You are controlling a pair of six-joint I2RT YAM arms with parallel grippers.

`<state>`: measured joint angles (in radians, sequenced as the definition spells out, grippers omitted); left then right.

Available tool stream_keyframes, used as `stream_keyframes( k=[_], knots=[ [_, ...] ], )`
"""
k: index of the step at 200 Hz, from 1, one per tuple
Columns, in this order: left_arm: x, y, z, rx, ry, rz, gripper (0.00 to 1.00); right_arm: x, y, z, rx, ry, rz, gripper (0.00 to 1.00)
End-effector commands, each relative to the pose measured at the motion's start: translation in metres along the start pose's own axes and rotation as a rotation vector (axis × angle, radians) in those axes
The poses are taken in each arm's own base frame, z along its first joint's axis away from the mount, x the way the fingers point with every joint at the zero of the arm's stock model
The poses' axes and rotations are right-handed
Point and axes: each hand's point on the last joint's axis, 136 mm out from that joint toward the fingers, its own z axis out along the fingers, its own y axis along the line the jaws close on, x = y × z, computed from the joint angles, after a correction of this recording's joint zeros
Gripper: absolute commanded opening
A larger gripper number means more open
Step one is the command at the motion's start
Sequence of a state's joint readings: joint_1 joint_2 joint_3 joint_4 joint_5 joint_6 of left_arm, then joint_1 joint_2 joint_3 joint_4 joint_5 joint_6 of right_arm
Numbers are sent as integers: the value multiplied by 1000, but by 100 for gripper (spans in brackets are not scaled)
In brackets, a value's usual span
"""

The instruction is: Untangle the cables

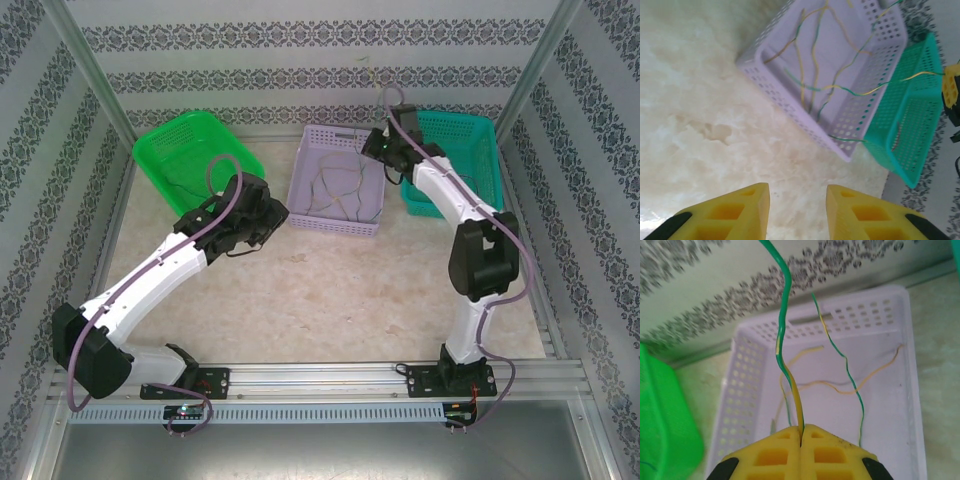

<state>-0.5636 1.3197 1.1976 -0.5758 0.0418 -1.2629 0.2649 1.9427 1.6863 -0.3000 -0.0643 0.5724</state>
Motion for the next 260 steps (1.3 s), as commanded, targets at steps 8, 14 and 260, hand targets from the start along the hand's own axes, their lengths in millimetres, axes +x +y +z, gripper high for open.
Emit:
stream_keyframes(
  k=[8, 14, 260],
  knots=[
    [4, -4, -2, 27, 6, 27, 34, 26, -12, 18, 137, 64, -151, 0],
    [4, -4, -2, 25, 5, 33, 35, 35, -13, 22, 158, 89, -175, 0],
    [-6, -5, -14, 11, -38, 48, 33, 110, -70, 68, 576, 512, -514, 0]
  ],
)
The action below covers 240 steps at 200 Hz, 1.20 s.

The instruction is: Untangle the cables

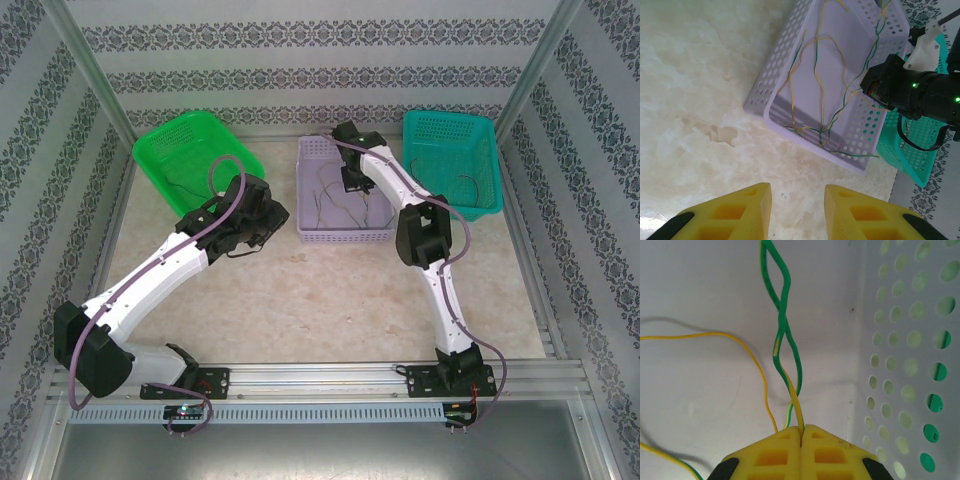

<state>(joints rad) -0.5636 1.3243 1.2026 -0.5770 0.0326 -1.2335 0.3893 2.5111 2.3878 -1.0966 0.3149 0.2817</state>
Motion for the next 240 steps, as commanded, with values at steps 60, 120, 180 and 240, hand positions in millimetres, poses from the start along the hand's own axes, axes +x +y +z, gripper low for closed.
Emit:
stream_keyframes(
  k=[60, 120, 180, 240],
  knots=[
    [-7, 2, -23, 8, -50, 13, 33, 15, 8, 21, 48, 65, -75, 0],
    [-7, 5, -27, -5, -56, 24, 34, 3, 7, 2, 55, 15, -56, 29],
    [-14, 4, -33, -15, -78, 49, 36, -23, -8, -57, 33, -110, 18, 42],
    [-32, 8, -51, -59, -101, 72, 47, -41, -35, -127, -21, -234, 129, 50]
  ],
)
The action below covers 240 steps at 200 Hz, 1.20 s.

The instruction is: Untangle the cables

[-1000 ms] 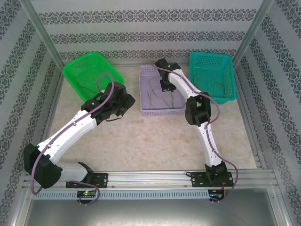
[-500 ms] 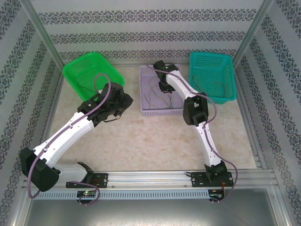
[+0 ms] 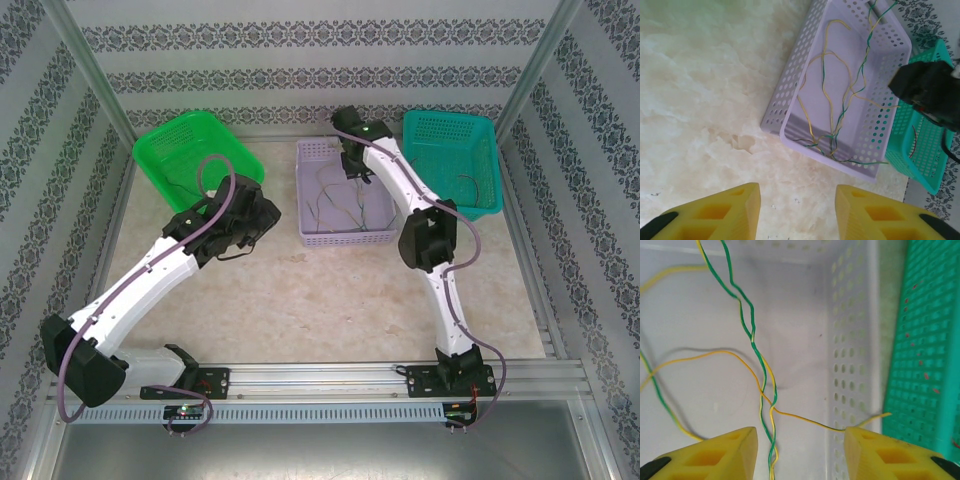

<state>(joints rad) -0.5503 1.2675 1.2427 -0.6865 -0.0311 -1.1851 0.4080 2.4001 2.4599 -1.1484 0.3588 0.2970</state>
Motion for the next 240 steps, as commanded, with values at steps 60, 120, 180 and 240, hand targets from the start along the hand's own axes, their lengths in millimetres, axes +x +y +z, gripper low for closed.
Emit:
stream_keyframes(
  k=[60, 120, 180, 240],
  knots=[
    [-47, 46, -57, -163, -106, 95, 99, -11, -70, -152, -186, -390, 268, 98],
    [-79, 154, -93, -607, -366, 210, 100, 111, -187, -160, 200, -530, 443, 98],
    [-106, 180, -29, -570, -635, 721, 99, 178, -206, -69, 153, -535, 270, 98],
    [-101, 203, 54, -379, -604, 706, 99, 167, -184, -10, 0, -620, 258, 98]
  ],
)
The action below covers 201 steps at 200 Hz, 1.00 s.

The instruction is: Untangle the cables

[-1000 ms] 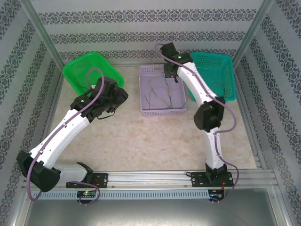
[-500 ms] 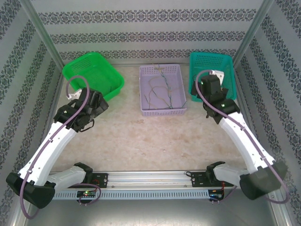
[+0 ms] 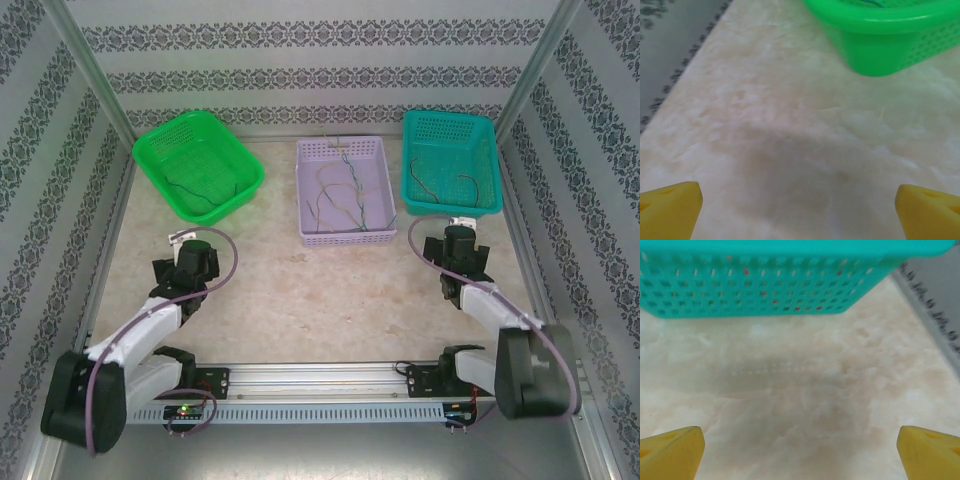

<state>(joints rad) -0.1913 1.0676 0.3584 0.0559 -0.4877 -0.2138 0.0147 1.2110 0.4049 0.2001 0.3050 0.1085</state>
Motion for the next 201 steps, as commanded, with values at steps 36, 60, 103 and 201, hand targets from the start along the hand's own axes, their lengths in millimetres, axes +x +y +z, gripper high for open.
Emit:
stream_keyframes(
  k=[36, 60, 103, 201],
  knots=[
    [-70, -28, 33, 151, -270, -98, 99, -75, 41, 22, -263, -284, 74, 98],
    [-76, -35, 40, 191, -271, -49, 99, -62, 58, 17, -300, -354, -1, 98],
    [-69, -16, 45, 163, -390, -146, 99, -58, 49, 17, -239, -374, 25, 98],
    [-62, -40, 68, 245, -266, -73, 100, -65, 55, 20, -208, -369, -11, 98]
  ],
)
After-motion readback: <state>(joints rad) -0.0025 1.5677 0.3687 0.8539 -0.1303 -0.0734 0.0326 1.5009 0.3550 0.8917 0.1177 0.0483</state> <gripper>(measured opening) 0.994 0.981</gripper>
